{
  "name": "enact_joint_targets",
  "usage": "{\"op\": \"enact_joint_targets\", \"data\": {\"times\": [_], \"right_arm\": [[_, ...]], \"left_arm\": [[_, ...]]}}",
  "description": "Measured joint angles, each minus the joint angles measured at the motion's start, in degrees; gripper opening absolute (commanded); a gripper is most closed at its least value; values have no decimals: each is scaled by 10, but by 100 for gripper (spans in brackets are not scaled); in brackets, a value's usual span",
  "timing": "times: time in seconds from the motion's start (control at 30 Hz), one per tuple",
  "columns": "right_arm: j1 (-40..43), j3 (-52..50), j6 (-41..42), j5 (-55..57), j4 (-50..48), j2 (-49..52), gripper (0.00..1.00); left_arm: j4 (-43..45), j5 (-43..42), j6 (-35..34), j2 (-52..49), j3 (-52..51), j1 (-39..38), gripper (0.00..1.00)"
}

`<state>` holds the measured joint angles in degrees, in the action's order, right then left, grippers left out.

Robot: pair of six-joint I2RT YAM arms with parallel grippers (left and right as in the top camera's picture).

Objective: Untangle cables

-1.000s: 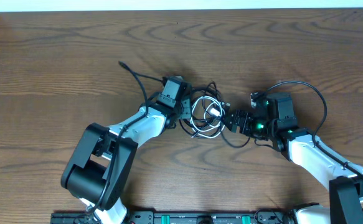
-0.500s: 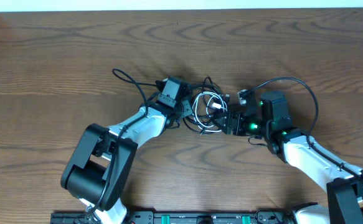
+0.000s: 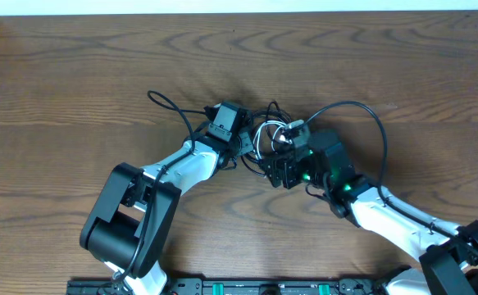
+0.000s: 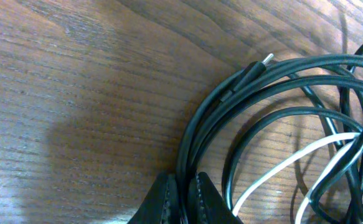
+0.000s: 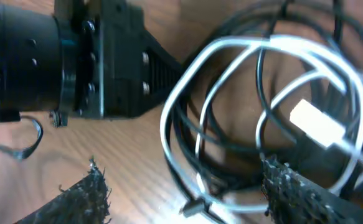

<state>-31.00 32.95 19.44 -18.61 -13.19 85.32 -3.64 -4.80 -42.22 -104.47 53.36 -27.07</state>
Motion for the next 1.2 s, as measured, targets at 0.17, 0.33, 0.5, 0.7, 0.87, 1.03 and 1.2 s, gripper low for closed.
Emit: {"op": "enact_joint_targets", "data": {"times": [0.17,0.33,0.5,0.7,0.87,1.03,1.2], "right_arm": [[-24,0,-63,43,-59,26,75],[-32,0,-92,55,-95,69,63],[-33,0,-108,56,-100,76,58],[-41,0,-124,56,-122,92,57],[-49,0,-136,56,-139,122,32],[-49,0,-156,50,-148,128,1],[-44,0,-131,-6,-151,110,1]], "left_arm": [[0,0,0,0,0,0,7],[0,0,0,0,0,0,8],[0,0,0,0,0,0,7],[0,0,0,0,0,0,7],[0,0,0,0,0,0,8],[0,0,0,0,0,0,8],[0,0,0,0,0,0,8]]}}
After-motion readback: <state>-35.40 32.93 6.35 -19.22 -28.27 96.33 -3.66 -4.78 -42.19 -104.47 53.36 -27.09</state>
